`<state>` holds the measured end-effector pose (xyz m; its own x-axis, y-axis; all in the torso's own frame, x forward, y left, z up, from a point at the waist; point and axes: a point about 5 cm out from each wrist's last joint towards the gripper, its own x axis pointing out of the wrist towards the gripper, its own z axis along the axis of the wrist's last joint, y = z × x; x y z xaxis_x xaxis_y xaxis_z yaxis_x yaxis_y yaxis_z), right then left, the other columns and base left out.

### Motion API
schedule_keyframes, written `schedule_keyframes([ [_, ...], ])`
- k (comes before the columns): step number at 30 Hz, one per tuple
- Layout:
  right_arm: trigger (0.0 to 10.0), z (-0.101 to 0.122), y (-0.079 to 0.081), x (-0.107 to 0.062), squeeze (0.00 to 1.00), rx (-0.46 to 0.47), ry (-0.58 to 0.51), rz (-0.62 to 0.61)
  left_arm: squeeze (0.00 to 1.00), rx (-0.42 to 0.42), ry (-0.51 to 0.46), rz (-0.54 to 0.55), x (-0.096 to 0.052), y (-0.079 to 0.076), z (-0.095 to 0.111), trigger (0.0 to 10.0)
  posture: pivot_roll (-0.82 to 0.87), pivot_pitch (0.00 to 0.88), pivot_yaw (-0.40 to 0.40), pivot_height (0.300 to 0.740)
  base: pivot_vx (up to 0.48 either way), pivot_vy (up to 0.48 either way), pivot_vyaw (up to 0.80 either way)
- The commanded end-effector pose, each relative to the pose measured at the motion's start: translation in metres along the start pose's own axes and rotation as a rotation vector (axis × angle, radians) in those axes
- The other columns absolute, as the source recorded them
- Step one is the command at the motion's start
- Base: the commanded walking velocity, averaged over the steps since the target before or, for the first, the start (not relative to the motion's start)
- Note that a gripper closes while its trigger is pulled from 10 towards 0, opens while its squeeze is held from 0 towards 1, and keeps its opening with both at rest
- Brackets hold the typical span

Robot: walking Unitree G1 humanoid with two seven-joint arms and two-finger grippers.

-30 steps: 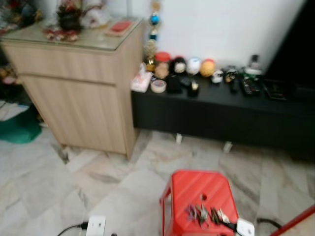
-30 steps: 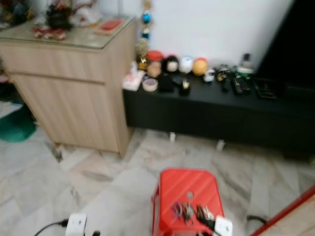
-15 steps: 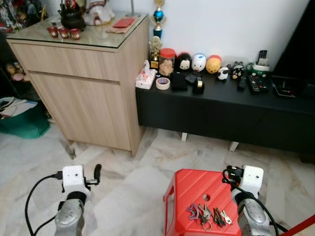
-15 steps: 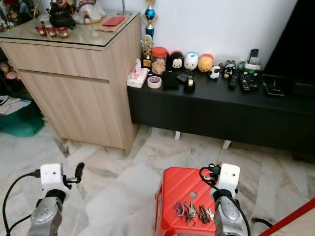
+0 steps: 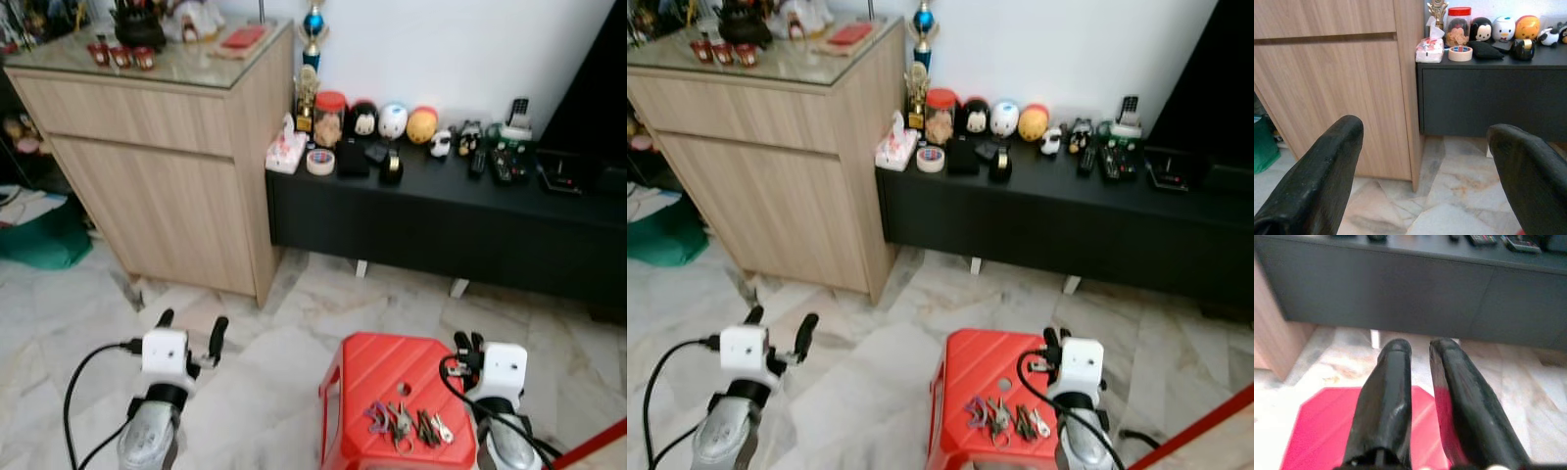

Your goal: Hang keys on a hook

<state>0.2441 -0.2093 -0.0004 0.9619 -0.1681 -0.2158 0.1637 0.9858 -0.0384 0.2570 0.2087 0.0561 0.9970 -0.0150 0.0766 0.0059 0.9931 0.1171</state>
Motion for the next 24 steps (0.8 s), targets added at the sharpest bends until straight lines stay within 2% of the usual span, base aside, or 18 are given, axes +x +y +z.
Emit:
schedule_keyframes([
  [1,10.0,0.002,-0.003,0.003,0.0,0.002,0.017,-0.025,0.0,-0.017,0.01,0.019,0.0,0.0,0.002,10.0,0.02,0.0,-0.047,0.721,0.0,0.0,0.0],
  [8,10.0,-0.003,-0.001,0.0,0.0,-0.017,0.048,-0.005,0.0,-0.023,0.037,0.035,-0.004,0.003,-0.001,10.0,0.04,0.0,-0.057,0.686,0.0,0.0,0.0],
  [14,10.0,-0.005,-0.002,-0.003,0.0,0.014,0.064,-0.01,0.0,-0.021,0.064,0.04,-0.008,0.003,-0.004,10.0,0.04,0.0,-0.06,0.657,0.0,0.0,0.0],
  [24,10.0,-0.007,-0.004,-0.003,0.0,0.016,0.076,-0.011,0.0,-0.021,0.097,0.062,-0.014,0.007,-0.01,10.0,0.05,0.0,-0.068,0.657,0.0,0.0,0.0],
])
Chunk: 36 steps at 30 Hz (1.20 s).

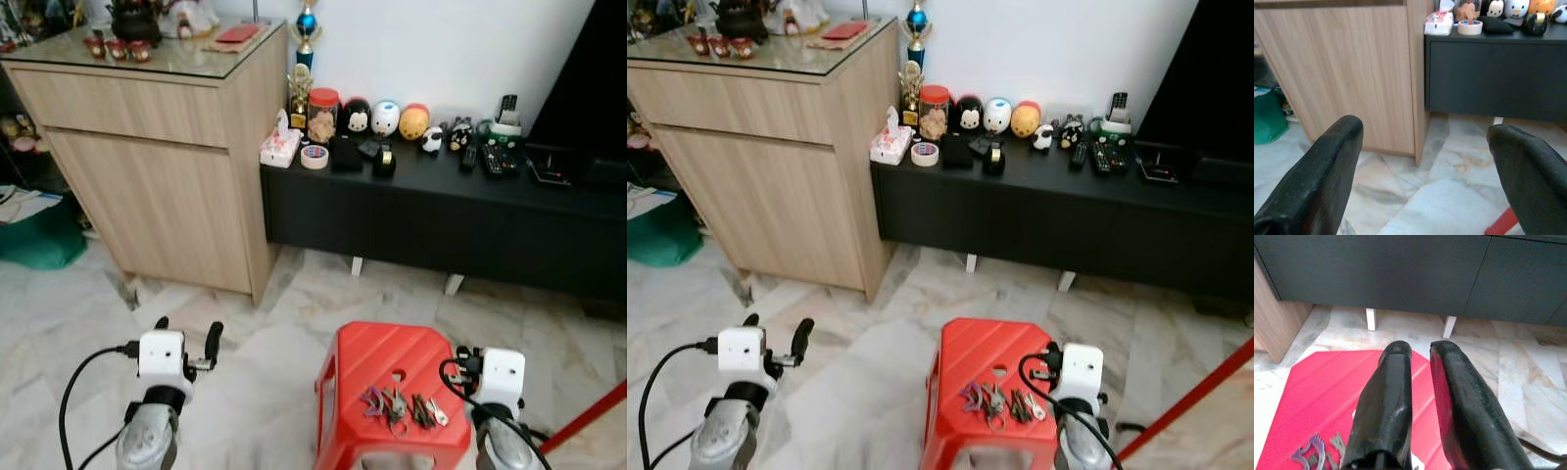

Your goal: Hang keys on a hook

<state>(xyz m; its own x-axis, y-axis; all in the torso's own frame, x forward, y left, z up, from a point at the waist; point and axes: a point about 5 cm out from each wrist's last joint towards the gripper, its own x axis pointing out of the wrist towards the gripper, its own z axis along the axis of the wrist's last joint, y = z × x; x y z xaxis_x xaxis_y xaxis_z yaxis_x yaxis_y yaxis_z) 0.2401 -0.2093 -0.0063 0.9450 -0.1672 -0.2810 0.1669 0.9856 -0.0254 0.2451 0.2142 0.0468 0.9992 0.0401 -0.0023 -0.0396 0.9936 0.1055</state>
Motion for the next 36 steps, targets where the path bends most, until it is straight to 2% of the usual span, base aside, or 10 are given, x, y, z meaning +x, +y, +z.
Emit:
schedule_keyframes([
  [1,10.0,-0.001,-0.004,0.0,0.0,0.003,0.01,-0.011,0.0,-0.012,0.014,0.016,-0.001,0.002,-0.001,10.0,0.05,0.0,-0.068,0.657,0.0,0.0,0.0],
  [12,10.0,-0.001,-0.002,0.004,0.0,0.01,0.05,0.008,0.0,-0.016,0.026,0.033,0.0,0.004,-0.002,10.0,0.05,0.0,-0.076,0.657,0.0,0.0,0.0],
  [14,10.0,-0.001,-0.002,0.004,0.0,0.022,0.05,0.012,0.0,-0.006,0.041,0.027,0.0,0.002,-0.004,10.0,0.05,0.0,-0.078,0.644,0.0,0.0,0.0],
  [16,10.0,0.002,-0.002,0.006,0.0,0.076,0.031,0.0,0.0,-0.012,0.04,0.028,0.0,0.002,-0.004,10.0,0.04,0.0,-0.074,0.644,0.0,0.0,0.0],
  [26,10.0,0.001,0.0,0.009,0.0,0.058,0.058,0.045,0.0,-0.024,0.05,0.031,0.001,0.0,-0.005,10.0,0.05,0.0,-0.085,0.644,0.0,0.0,0.0],
  [29,10.0,-0.004,0.002,0.01,0.0,0.034,0.111,0.049,0.0,-0.026,0.054,0.039,0.0,0.002,-0.006,10.0,0.05,0.0,-0.087,0.644,0.0,0.0,0.0],
  [36,10.0,-0.007,0.003,0.008,0.0,0.037,0.111,0.065,0.0,-0.027,0.071,0.048,-0.002,0.003,-0.008,10.0,0.05,0.0,-0.079,0.61,0.0,0.0,0.0],
])
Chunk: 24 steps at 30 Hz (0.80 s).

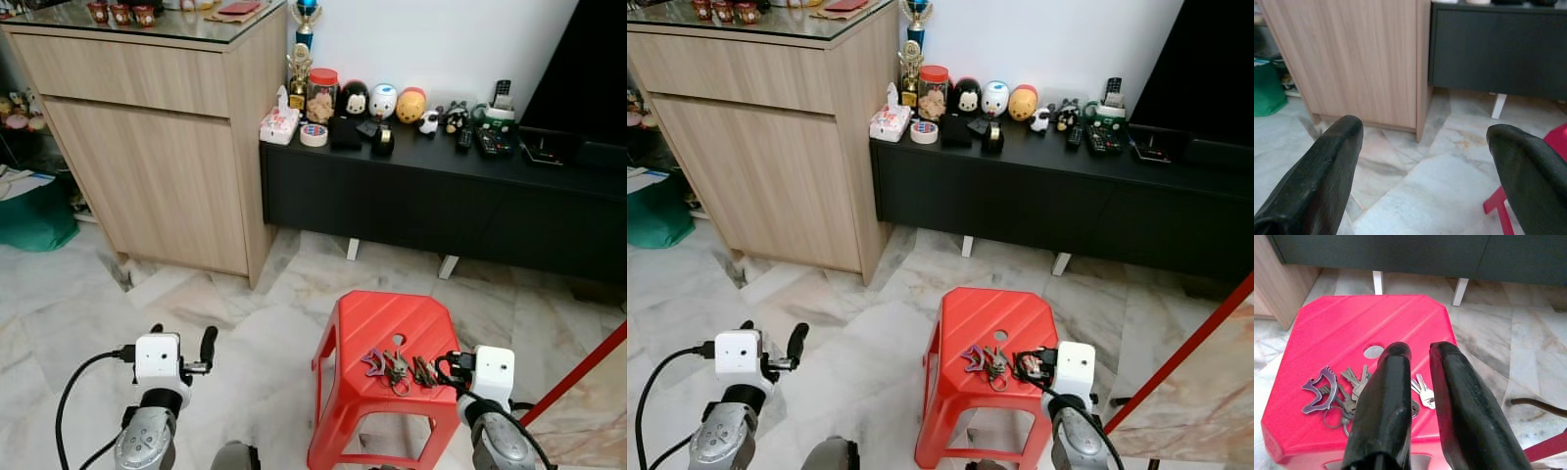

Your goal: Hang keys on a hook

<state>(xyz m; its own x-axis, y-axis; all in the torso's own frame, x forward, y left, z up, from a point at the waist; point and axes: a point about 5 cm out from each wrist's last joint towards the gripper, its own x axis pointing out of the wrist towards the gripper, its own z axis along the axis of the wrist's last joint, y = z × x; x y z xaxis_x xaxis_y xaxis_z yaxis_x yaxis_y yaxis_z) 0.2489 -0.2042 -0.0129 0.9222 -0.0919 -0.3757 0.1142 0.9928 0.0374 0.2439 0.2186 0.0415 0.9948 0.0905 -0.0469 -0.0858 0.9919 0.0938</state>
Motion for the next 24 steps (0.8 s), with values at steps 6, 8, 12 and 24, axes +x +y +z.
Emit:
schedule_keyframes([
  [6,10.0,-0.0091,-0.005,-0.0029,0.0,0.017,0.032,-0.017,0.0,-0.02,0.026,0.007,-0.0004,0.0003,-0.0033,10.0,0.05,0.0,-0.08,0.61,0.0,0.0,0.0],
  [8,10.0,-0.0095,-0.0045,-0.0027,0.0,0.016,0.035,-0.01,0.0,-0.021,0.026,0.008,0.0,0.0004,-0.0033,10.0,0.05,0.0,-0.08,0.61,0.0,0.0,0.0],
  [12,10.0,-0.0088,-0.0069,-0.0016,0.0,0.021,0.035,-0.01,0.0,-0.025,0.024,0.001,0.0002,-0.0016,-0.0028,10.0,0.05,0.0,-0.076,0.61,0.0,0.0,0.0],
  [24,10.0,-0.0098,-0.0084,-0.0013,0.0,-0.017,0.038,0.008,0.0,-0.033,0.023,-0.009,0.003,-0.0056,-0.0021,10.0,0.05,0.0,-0.08,0.61,0.27,0.0,0.06],
])
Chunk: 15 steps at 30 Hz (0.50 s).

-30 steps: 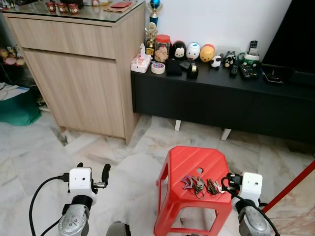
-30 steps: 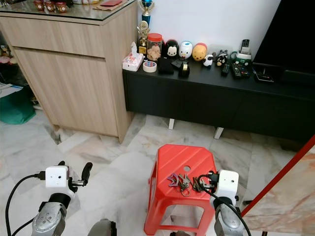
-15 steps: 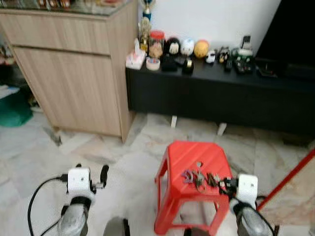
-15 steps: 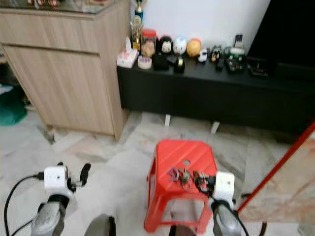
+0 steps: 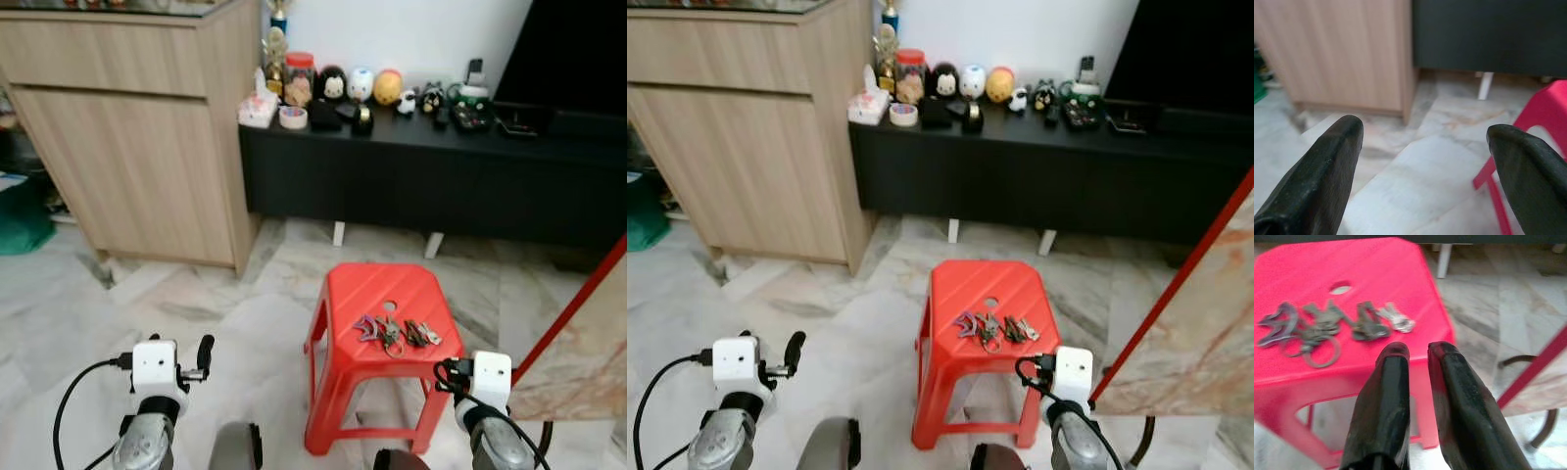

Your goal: Hang keys on a hook

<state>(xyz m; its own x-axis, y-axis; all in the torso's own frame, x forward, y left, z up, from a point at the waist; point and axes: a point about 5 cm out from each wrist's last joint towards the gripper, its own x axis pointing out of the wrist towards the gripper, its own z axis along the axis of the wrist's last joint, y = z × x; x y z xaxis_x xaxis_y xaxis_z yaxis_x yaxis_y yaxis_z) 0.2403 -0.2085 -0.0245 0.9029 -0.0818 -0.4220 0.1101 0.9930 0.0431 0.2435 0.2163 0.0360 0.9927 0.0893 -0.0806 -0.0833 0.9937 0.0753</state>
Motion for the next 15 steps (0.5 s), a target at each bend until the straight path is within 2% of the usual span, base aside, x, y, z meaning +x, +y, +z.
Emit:
schedule_keyframes([
  [1,10.0,0.0039,-0.0027,0.0016,0.0,-0.024,-0.013,0.004,0.0,-0.014,-0.011,-0.006,0.0033,-0.003,0.0033,10.0,0.05,0.0,-0.08,0.61,0.319,0.0,0.8],
  [5,10.0,0.0026,-0.0021,0.001,0.0,-0.013,-0.011,0.01,0.0,-0.016,-0.011,-0.006,0.0032,-0.0033,0.0028,10.0,0.04,0.0,-0.08,0.61,0.314,0.0,0.71],
  [13,10.0,0.0024,-0.0036,0.001,0.0,-0.002,-0.012,0.013,0.0,-0.019,-0.012,-0.011,0.0029,-0.0049,0.0019,10.0,0.04,0.0,-0.082,0.61,0.318,0.0,0.0],
  [15,10.0,0.0024,-0.0045,0.0012,0.0,0.001,-0.01,0.007,0.0,-0.024,-0.013,-0.026,0.0032,-0.0062,0.0019,10.0,0.04,0.0,-0.085,0.61,0.0,0.0,0.0],
])
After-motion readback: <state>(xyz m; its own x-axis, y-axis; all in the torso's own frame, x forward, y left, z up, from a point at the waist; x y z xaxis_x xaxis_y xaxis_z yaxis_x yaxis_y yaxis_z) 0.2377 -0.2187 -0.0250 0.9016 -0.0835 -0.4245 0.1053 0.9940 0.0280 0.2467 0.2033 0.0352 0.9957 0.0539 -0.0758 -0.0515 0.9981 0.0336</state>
